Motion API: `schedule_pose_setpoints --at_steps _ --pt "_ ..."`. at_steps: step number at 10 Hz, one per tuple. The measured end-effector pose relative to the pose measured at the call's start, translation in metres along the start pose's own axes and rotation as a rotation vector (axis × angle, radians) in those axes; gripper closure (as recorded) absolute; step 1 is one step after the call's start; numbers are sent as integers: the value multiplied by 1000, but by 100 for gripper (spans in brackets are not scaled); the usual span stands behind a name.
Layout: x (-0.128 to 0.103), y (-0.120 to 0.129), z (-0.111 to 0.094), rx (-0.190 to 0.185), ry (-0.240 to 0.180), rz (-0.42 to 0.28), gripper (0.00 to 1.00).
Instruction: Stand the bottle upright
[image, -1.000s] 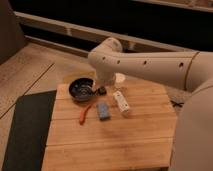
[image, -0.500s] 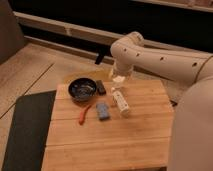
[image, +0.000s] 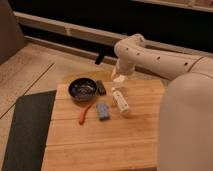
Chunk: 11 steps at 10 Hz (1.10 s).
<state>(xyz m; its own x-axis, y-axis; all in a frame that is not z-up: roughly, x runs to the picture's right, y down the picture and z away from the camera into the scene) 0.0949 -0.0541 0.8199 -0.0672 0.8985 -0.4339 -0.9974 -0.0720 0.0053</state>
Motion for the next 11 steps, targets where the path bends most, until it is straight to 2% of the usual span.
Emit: schedule_pose_setpoints --at_steps 3,8,11 --pt "-4 2 21 2 38 -29 35" --pt "-5 1 22 2 41 -27 35" --pt "-3 -10 29 31 63 -3 35"
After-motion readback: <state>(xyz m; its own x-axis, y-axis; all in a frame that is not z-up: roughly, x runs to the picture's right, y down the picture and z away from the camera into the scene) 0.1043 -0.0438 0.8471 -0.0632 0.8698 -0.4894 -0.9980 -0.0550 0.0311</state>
